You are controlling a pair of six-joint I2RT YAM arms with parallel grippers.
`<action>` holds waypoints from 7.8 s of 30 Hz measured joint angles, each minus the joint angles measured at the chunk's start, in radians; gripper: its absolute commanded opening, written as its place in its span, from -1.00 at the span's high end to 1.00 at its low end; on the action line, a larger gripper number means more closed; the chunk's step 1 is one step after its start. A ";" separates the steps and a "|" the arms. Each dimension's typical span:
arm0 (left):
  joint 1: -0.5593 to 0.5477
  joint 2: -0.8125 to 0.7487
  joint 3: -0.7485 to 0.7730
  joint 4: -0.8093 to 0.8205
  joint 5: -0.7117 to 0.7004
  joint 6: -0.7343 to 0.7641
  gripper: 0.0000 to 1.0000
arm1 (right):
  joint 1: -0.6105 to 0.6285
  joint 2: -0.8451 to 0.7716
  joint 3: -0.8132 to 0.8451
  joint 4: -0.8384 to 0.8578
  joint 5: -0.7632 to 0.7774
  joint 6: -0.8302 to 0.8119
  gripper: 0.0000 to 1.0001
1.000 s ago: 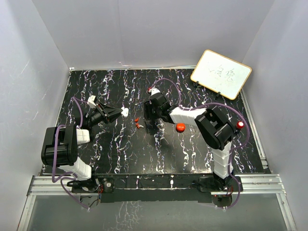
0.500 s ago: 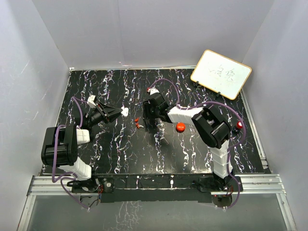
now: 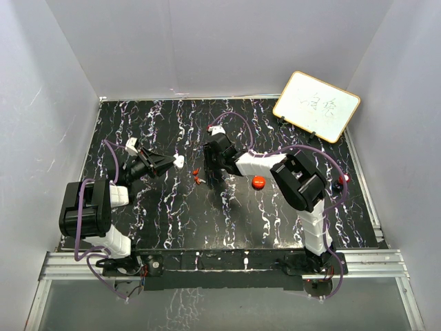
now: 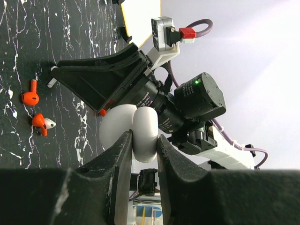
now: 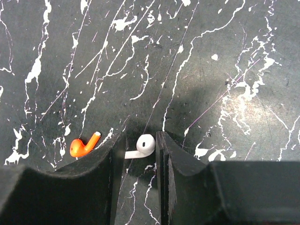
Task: Insert the wireless bluetooth earbuds into the charging case
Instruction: Pick up the earbud from the center of the board, then place the earbud at the center of the board, then pick up the earbud from the center of the board.
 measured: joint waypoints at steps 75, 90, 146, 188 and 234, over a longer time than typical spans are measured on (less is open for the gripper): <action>-0.149 -0.016 0.080 -0.254 -0.234 0.058 1.00 | 0.217 -0.249 0.034 0.006 0.496 -0.337 0.75; -0.195 -0.016 0.085 -0.249 -0.264 0.058 1.00 | 0.245 -0.204 0.064 -0.042 0.530 -0.346 0.76; -0.093 -0.079 0.104 -0.323 -0.237 0.113 1.00 | 0.272 -0.150 -0.009 -0.344 0.705 -0.276 0.79; 0.013 -0.091 0.051 -0.209 -0.105 0.065 1.00 | 0.149 -0.010 0.117 -0.515 0.499 -0.261 0.12; 0.018 -0.092 0.045 -0.208 -0.089 0.069 1.00 | -0.126 -0.268 -0.230 -0.268 -0.137 -0.265 0.19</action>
